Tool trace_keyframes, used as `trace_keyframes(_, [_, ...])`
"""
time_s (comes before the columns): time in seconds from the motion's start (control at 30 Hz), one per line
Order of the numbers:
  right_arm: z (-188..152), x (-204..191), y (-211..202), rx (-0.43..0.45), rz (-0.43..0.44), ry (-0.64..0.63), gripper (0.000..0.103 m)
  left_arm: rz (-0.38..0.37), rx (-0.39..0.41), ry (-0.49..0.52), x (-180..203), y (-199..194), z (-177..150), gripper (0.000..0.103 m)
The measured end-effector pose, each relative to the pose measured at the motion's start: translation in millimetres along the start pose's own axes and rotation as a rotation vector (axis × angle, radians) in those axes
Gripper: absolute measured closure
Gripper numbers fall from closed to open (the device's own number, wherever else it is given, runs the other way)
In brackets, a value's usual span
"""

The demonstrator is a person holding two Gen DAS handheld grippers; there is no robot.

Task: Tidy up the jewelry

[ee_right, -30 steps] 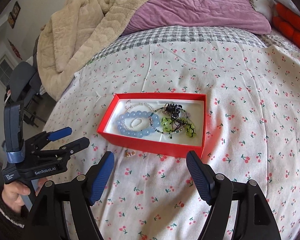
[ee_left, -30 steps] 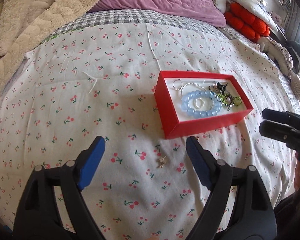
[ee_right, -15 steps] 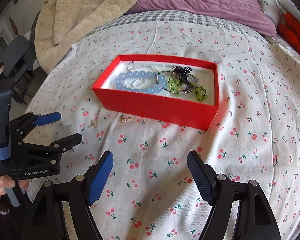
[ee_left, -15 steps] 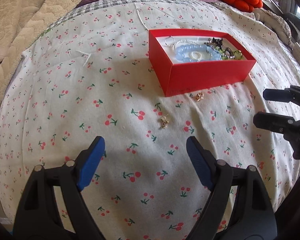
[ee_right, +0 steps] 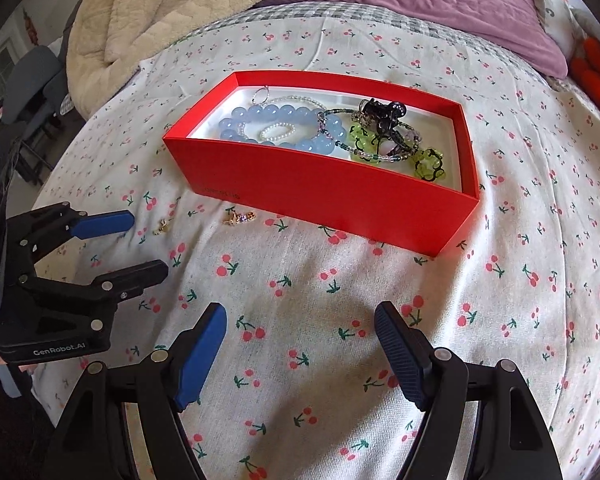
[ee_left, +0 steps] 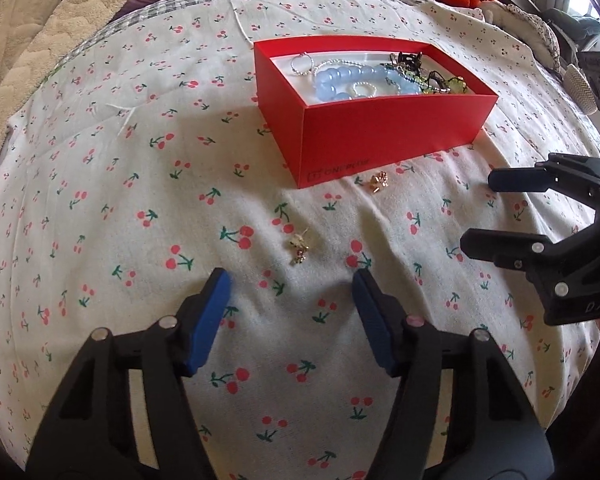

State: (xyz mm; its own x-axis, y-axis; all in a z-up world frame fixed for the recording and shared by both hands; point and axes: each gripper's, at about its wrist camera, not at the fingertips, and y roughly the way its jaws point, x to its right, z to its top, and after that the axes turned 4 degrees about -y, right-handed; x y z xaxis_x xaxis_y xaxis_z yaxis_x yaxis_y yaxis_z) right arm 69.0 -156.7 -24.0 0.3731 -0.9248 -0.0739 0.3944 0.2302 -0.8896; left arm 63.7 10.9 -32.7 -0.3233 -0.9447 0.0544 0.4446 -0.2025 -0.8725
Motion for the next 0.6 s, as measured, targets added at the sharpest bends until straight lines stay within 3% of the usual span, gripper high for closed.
trace_keyframes(0.6, [18,-8,22,0.021,-0.014,-0.059,0.024,-0.014,0.034,0.057,-1,8,4,0.079])
